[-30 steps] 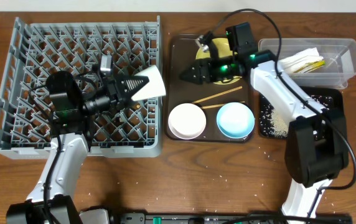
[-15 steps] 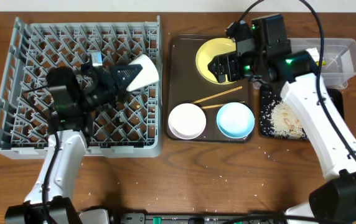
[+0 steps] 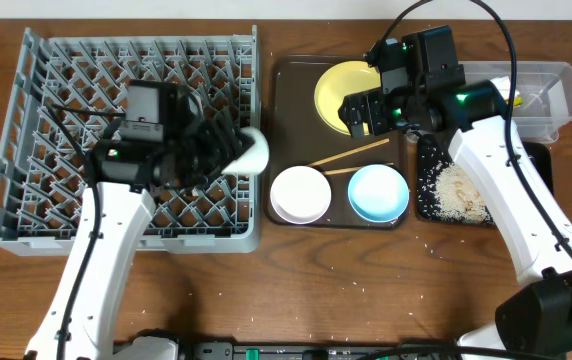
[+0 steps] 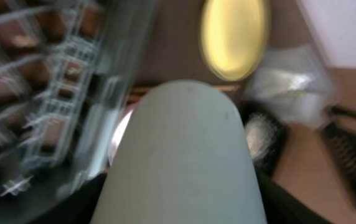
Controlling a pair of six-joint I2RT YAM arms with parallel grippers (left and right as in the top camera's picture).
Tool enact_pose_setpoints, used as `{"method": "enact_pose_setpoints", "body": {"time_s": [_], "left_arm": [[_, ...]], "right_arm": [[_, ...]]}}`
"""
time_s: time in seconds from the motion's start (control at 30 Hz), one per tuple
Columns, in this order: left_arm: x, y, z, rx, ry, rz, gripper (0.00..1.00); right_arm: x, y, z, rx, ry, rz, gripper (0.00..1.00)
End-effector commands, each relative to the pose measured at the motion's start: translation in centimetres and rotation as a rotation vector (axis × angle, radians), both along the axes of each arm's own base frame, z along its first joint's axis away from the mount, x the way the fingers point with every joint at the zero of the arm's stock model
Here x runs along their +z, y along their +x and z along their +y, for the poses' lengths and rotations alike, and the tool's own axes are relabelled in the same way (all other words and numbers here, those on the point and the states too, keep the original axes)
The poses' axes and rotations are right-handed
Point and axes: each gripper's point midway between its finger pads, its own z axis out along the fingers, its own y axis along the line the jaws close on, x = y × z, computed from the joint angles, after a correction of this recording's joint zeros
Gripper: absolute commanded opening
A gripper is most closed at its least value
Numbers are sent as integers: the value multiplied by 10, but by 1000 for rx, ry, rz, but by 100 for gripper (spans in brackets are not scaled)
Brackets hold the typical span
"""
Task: Sort waste into correct bins and load items into the dishwasher
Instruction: 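Lower the cup into the dish rack with the left gripper, then release the cup in the rack and lift the left gripper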
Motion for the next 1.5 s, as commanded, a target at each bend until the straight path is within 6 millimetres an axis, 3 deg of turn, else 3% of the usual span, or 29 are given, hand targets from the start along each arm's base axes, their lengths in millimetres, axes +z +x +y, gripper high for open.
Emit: {"method": "enact_pose_setpoints", "body": {"time_s": [0.0, 0.2, 0.67, 0.77, 0.87, 0.93, 1.27, 1.47], "left_arm": [[-16, -8, 35, 19, 307, 7, 34], [-41, -36, 43, -28, 486, 139, 33], [-101, -44, 43, -109, 626, 366, 33], [-108, -44, 43, -110, 631, 390, 45], [-111, -44, 42, -112, 626, 399, 62], [-111, -44, 42, -112, 625, 399, 66], [-108, -70, 24, -162, 502, 509, 57], [-104, -85, 16, -182, 446, 571, 58]], "right_arm": [[1, 1, -3, 1, -15, -9, 97], [1, 0, -2, 3, -16, -5, 96], [0, -3, 3, 16, -18, 0, 96], [0, -3, 3, 16, -18, 1, 96], [0, -3, 3, 16, -18, 1, 96], [0, -3, 3, 16, -18, 1, 96], [0, -3, 3, 16, -18, 1, 96], [0, -4, 4, 18, -18, 1, 96]]}}
